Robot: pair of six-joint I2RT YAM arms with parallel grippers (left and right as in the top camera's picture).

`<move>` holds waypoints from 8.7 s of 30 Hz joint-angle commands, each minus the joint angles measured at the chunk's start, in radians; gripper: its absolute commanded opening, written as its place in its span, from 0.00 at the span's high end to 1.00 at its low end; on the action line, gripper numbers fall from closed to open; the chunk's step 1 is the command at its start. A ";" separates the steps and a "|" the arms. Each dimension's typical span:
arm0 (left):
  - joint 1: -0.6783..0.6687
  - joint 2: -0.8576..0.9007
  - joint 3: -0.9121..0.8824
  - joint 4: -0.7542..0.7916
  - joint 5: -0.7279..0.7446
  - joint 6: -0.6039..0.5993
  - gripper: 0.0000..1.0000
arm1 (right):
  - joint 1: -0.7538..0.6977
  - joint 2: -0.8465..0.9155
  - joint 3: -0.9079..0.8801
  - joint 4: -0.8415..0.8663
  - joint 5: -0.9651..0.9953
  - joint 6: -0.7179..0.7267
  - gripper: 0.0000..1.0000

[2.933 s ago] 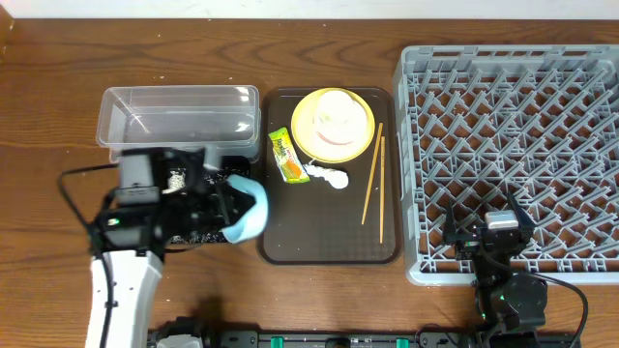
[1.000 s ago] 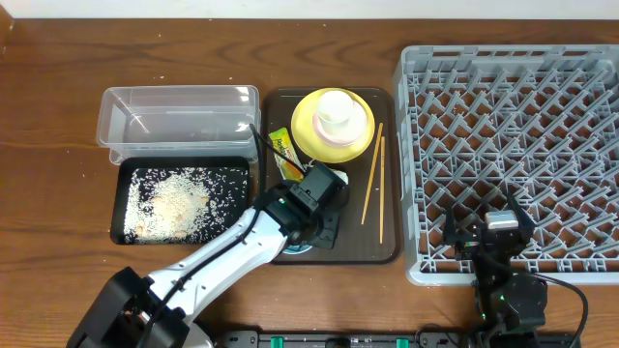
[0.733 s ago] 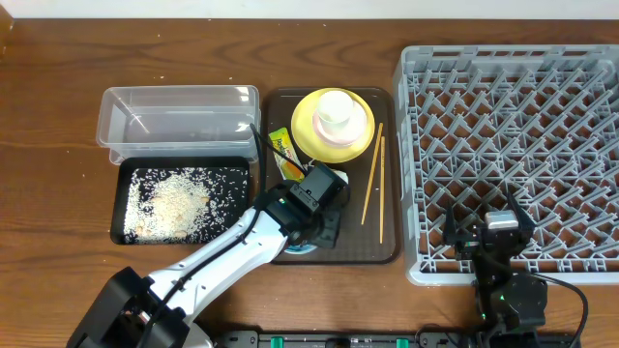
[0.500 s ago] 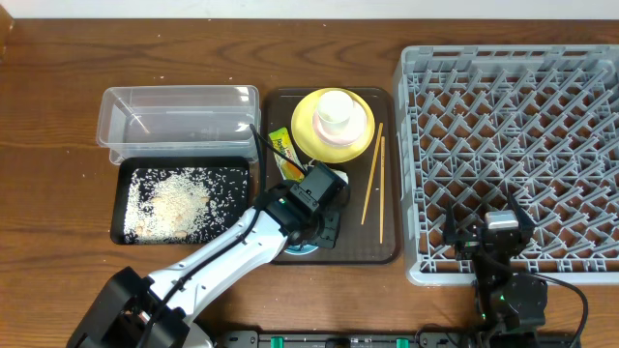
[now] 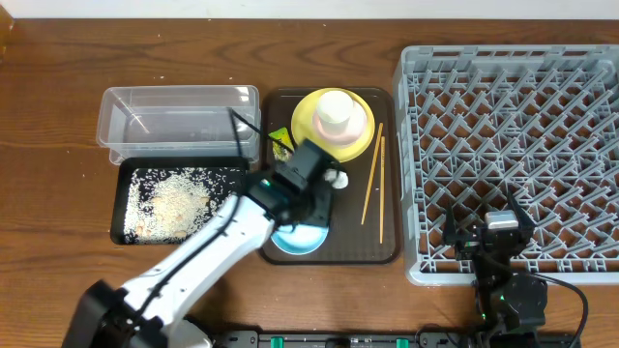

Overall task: Sort waste into correct bins and load items into the dishwasher rack
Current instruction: 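Return the empty blue bowl to the brown tray and release, then lift the left gripper and move it over the white tissue, then lower the left gripper and pinch the white tissue, then carry the tissue left and drop it into the clear bin, then move the left gripper to the yellow snack wrapper and pinch it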

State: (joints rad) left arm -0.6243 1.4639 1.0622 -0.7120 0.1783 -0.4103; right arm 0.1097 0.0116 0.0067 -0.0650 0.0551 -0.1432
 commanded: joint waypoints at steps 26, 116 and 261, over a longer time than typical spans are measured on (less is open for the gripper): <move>0.324 0.111 0.219 0.016 -0.034 0.136 0.47 | -0.001 -0.006 -0.001 -0.004 -0.003 -0.004 0.01; -0.084 0.484 0.184 0.168 -0.243 -0.482 0.72 | -0.001 -0.006 -0.001 -0.004 -0.003 -0.004 0.01; 0.142 0.418 0.088 0.287 -0.196 -0.125 0.57 | -0.001 -0.006 -0.001 -0.004 -0.003 -0.004 0.01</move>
State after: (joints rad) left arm -0.4820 1.8565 1.1542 -0.4313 0.0074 -0.5419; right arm 0.1097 0.0116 0.0067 -0.0654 0.0551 -0.1429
